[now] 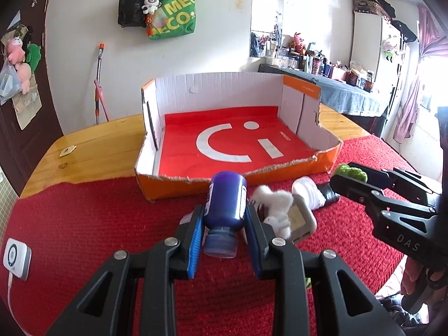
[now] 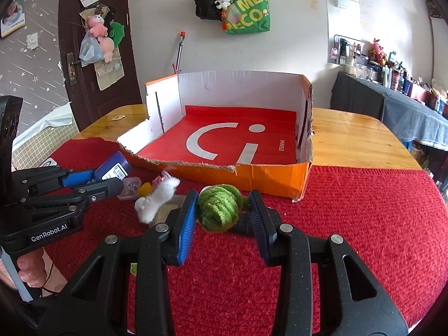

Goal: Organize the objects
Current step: 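Carry the blue bottle and green yarn ball into the box with both tools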

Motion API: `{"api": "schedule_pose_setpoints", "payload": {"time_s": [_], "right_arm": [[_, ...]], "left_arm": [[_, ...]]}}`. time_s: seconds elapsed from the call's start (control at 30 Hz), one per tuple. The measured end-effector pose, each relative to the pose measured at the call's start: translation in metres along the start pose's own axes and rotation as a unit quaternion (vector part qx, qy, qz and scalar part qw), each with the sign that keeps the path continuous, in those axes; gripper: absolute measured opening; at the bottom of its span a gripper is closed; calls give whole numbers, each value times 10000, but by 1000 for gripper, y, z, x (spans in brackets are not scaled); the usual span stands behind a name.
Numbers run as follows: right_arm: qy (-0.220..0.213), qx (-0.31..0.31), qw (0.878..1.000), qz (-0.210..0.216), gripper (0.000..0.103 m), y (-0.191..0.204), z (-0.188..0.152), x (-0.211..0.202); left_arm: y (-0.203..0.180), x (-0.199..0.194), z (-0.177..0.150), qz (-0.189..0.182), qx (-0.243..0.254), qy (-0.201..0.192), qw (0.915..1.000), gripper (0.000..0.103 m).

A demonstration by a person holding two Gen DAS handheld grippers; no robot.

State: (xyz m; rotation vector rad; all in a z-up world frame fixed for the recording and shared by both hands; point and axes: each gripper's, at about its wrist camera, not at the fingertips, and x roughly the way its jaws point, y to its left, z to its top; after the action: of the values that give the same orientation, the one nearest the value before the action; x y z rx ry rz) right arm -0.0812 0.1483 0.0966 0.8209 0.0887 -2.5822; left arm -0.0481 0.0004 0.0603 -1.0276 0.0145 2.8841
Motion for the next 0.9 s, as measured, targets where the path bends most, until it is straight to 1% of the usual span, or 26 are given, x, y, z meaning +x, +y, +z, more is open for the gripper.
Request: {"api": "schedule_pose_setpoints", "payload": {"time_s": [0.2, 0.47, 0.73, 0.9], "right_arm": [[32, 55, 10000, 54, 35, -4, 12, 5], [34, 53, 9999, 120, 35, -7, 38, 13], [175, -38, 9997, 185, 35, -5, 62, 26], [309, 77, 9991, 277, 35, -13, 72, 38]], "left_arm": [[4, 5, 18, -31, -31, 5, 10000, 30], [6, 11, 44, -41, 36, -10, 10000, 30], [10, 26, 69, -148, -13, 128, 9998, 30], [13, 38, 81, -163, 12, 231, 9996, 30]]}}
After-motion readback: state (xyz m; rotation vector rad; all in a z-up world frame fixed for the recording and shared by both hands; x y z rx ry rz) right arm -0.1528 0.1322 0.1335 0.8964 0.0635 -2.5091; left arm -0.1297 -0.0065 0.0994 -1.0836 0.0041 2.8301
